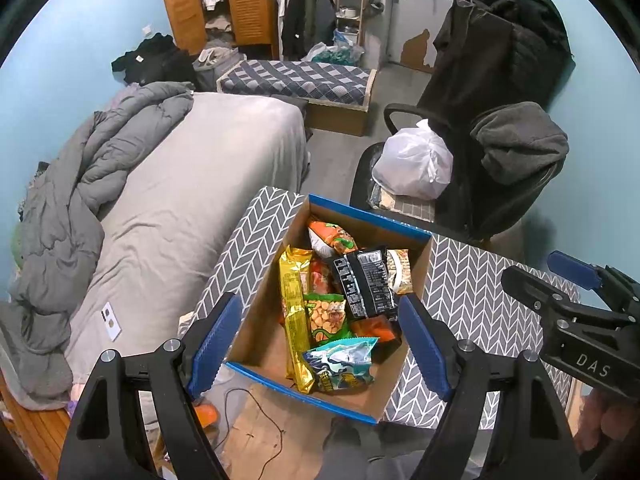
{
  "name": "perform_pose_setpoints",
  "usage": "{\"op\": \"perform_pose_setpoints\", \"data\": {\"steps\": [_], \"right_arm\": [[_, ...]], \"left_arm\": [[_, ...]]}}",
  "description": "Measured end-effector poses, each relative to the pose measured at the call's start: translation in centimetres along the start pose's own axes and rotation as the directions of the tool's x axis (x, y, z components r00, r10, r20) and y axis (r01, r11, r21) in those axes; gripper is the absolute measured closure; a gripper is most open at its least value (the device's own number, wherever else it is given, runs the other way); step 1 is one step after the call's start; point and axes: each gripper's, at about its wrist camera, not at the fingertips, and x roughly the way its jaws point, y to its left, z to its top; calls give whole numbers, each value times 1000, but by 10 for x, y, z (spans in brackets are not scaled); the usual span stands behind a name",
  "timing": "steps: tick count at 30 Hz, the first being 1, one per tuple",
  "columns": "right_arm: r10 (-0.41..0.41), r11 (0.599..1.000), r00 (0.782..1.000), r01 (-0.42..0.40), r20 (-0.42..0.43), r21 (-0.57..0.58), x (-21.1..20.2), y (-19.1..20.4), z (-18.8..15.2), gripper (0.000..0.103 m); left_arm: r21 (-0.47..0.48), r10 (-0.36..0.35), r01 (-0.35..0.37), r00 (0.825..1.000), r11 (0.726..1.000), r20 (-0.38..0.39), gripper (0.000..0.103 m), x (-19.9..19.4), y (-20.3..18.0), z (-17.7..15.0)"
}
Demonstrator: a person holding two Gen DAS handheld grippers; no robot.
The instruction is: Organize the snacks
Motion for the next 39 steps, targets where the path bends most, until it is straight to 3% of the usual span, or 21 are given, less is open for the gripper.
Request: {"op": "perform_pose_setpoints", "data": {"steps": [16,39], "right_arm": [[-1,1000,1000,1,-3,4,-3,-1,-2,27],[-7,1000,1000,7,-9,17,-6,1,-8,27]], "left_arm": [[25,33,-31,997,999,-70,21,5,9,-2],[60,39,-35,997,998,-69,21,8,3,-1]]}}
